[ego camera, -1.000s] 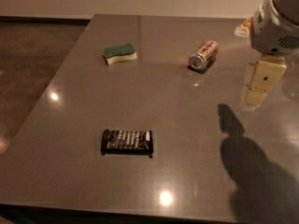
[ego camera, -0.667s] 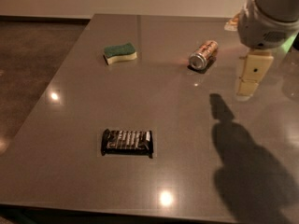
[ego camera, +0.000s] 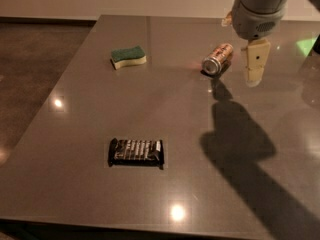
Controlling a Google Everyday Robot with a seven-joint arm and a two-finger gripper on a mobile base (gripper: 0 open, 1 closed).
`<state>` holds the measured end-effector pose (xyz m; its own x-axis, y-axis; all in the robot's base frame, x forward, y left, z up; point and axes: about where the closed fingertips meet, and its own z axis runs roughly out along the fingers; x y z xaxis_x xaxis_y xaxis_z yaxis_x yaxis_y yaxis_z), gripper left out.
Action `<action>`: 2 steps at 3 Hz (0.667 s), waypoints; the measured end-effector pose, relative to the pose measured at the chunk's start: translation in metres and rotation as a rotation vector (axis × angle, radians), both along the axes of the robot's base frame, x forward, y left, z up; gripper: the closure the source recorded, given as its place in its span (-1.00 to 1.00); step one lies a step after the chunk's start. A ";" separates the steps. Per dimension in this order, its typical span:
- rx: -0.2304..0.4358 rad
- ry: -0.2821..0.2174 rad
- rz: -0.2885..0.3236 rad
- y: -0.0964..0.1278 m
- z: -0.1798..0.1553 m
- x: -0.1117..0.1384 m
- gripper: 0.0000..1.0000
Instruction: Pick orange can
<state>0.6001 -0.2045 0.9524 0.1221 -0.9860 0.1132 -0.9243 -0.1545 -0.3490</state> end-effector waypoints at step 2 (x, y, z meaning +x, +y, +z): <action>-0.098 0.051 0.171 0.001 -0.018 0.072 -1.00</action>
Offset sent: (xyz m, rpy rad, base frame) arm 0.0944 0.0032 -0.0223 -0.1254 0.1078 0.2496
